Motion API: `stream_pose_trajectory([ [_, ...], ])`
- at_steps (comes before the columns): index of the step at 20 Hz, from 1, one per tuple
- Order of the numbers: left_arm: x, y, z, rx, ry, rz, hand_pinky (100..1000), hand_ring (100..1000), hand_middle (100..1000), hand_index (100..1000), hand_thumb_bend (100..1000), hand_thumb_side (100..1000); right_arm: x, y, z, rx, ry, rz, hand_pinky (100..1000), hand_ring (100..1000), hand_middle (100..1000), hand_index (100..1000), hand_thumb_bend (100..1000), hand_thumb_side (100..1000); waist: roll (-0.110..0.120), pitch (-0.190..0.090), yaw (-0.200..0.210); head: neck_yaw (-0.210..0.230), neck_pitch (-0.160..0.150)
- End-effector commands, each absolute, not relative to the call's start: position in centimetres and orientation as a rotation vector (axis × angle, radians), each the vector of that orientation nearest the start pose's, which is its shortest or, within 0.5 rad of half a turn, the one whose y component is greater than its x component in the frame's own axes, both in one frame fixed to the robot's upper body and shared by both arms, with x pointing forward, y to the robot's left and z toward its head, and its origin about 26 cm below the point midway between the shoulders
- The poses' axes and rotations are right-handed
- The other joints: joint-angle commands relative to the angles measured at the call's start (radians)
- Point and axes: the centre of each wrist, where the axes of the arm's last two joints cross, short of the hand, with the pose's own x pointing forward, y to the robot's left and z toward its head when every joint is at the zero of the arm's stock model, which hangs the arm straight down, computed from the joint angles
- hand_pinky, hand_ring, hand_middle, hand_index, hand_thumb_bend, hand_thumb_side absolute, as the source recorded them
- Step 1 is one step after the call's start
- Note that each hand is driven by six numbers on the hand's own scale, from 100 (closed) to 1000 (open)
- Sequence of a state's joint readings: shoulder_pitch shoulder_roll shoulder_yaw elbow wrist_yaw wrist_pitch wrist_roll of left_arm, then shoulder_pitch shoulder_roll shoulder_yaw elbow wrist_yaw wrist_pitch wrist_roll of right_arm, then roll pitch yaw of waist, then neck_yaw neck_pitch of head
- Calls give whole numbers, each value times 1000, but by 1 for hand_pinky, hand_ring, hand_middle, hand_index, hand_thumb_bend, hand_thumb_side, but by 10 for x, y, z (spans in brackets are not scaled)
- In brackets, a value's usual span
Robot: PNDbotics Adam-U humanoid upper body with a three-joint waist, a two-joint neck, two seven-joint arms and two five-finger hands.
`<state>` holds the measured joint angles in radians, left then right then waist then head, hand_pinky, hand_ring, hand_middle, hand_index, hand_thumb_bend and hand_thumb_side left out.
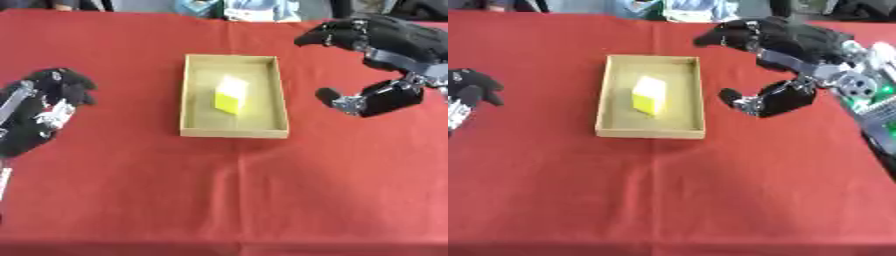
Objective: Pick up objects on the table and place them in the box.
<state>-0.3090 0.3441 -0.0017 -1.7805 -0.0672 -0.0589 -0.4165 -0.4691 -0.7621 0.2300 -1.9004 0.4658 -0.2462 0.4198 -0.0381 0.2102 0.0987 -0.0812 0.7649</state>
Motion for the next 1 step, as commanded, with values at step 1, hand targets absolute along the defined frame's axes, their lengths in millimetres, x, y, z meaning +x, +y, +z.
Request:
stream_pose_trajectory([
  [1, 331, 282, 162, 52, -1992, -845, 711, 599, 640, 685, 154, 609, 315, -274, 248, 904, 2606, -2308, 750, 877, 849, 971, 172, 128, 5, -14, -3, 5, 2],
])
